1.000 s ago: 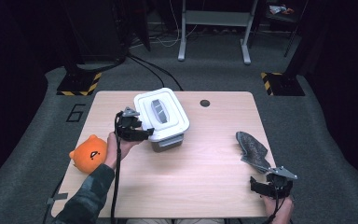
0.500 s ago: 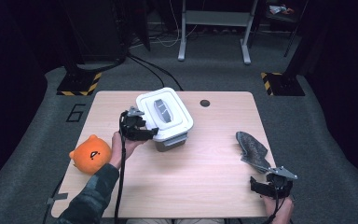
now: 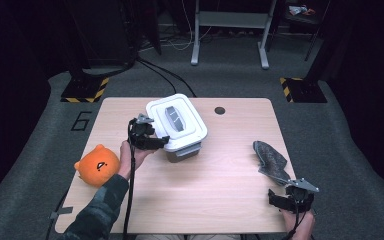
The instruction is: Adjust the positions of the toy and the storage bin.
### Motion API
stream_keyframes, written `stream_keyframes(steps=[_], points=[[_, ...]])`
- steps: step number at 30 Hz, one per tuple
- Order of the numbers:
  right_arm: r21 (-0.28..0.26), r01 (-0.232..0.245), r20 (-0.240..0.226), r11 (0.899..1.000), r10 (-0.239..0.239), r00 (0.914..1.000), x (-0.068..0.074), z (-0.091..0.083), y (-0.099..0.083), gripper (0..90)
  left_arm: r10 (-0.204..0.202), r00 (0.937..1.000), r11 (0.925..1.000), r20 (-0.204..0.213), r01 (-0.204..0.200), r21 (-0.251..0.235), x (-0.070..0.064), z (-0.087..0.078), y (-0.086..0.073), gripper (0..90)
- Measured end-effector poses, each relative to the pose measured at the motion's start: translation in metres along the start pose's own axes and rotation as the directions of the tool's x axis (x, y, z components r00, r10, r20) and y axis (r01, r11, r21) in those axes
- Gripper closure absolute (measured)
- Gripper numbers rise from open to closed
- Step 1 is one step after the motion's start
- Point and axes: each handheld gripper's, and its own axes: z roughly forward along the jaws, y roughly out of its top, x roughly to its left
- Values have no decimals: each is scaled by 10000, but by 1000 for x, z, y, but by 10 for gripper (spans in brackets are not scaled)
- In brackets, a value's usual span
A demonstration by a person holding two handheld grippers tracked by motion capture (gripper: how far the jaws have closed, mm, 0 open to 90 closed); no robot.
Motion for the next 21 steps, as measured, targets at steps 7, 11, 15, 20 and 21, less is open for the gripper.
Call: stream_keyframes(steps=[7, 11, 15, 20, 21], points=[[1, 3, 1, 10000, -3, 10000, 0, 0, 0, 15, 236, 9997, 9997, -36, -236, 36, -5, 1, 1, 291], [-1, 4, 1, 10000, -4, 10000, 0, 0, 0, 15, 224, 9997, 9997, -59, -224, 29, -10, 4, 3, 294], [0, 4, -1, 10000, -4, 10000, 0, 0, 0, 15, 343, 9994, 9994, 15, -343, 45, -14, 6, 4, 302], [0, 3, -1, 10000, -3, 10000, 0, 0, 0, 15, 234, 9997, 9997, 29, -234, 16, -19, 9, 5, 301], [0, 4, -1, 10000, -4, 10000, 0, 0, 0, 15, 246, 9997, 9997, 0, -246, 44, -20, 9, 6, 301]])
